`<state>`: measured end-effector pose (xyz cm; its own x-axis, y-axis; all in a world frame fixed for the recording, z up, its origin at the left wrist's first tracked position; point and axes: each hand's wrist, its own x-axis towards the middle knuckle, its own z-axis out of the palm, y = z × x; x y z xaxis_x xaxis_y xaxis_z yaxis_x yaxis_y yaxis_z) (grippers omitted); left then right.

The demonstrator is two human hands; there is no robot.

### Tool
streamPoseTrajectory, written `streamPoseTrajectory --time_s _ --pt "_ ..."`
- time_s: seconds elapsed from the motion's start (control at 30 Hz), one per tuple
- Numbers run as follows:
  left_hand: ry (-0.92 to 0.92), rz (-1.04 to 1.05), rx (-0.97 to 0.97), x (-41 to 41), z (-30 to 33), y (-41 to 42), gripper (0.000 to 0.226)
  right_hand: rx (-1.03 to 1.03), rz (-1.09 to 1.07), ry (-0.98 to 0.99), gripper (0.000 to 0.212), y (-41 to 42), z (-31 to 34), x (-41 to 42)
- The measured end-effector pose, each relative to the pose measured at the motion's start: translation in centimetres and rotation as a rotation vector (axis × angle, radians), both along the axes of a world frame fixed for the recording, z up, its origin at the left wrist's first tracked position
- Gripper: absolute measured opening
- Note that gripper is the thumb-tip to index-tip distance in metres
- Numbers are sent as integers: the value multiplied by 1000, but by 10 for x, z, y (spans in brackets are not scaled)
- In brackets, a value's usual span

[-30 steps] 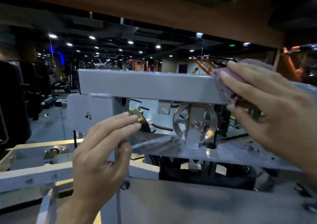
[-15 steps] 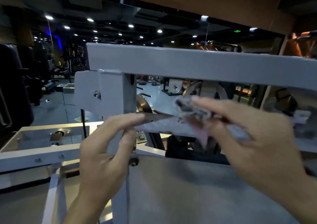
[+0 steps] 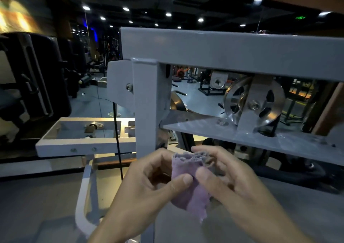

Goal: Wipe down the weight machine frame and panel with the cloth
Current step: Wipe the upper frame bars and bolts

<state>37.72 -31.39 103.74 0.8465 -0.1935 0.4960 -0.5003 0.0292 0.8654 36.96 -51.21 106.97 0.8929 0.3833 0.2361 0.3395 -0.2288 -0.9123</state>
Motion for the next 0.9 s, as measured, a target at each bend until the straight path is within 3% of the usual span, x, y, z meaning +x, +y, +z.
streamPoseTrajectory --time_s 0.07,0.1,0.27,0.4,0.57,0.7,0.83,0.9 --pt "-22 -6 -39 -4 4 -5 12 21 72 84 60 -2 -3 -1" --pt "-13 -21 -69 -6 6 -8 11 64 104 102 59 -2 -4 -2" --pt "-33 83 -79 -9 6 -25 21 25 -36 -126 27 -9 -9 -2" --pt "-27 122 -100 -11 0 -35 19 20 -62 -271 20 -15 -10 -1" --pt "-50 156 -102 -9 1 -26 20 -146 -142 -572 10 -22 13 11" --pt "-98 291 -154 3 1 -4 17 -384 -263 -840 18 -22 49 31" --pt "-95 302 -143 18 3 16 9 -881 -407 -1068 18 6 66 46" --pt "-93 287 -124 27 4 22 10 -1035 -427 -1061 31 18 70 53"
